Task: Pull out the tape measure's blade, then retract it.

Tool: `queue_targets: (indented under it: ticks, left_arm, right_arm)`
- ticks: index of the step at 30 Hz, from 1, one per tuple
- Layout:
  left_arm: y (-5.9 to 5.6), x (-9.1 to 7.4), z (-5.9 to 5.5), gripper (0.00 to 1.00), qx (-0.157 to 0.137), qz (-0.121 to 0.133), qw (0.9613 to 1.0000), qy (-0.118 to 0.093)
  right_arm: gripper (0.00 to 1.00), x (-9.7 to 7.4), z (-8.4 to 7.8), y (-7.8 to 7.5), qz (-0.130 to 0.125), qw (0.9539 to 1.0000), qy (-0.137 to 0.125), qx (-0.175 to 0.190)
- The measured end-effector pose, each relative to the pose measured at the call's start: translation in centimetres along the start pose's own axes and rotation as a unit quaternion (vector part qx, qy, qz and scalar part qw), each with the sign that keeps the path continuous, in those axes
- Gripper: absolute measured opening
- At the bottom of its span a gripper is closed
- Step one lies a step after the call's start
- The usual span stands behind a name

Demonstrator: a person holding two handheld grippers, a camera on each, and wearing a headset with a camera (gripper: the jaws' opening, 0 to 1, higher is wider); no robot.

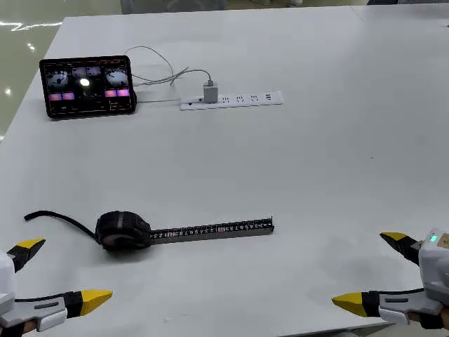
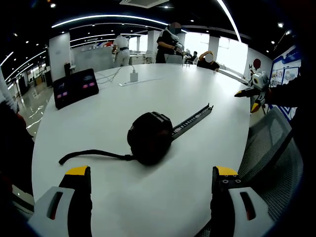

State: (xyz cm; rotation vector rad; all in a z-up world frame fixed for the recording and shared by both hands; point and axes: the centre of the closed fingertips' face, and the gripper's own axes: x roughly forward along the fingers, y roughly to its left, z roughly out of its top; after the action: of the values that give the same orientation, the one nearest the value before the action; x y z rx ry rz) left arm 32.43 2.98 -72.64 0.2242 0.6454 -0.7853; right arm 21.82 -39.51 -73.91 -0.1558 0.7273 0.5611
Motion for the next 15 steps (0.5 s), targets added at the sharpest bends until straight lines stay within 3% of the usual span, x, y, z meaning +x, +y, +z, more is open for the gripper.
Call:
queue_targets:
  ticks: [10,15]
  left_arm:
    - [-0.43,0.47,0.45,0.99,0.002,-0.006,1.0000,-0.003]
    - [-0.10,1.02,0.97,0.99,-0.003,0.010,0.9999,0.004]
  right_arm:
    - [0.99,-0.16,0.64,-0.29,0.003,1.0000,-0.003,-0.008]
    - [0.99,0.38,0.77,-0.20,0.014,0.9993,0.013,-0.031]
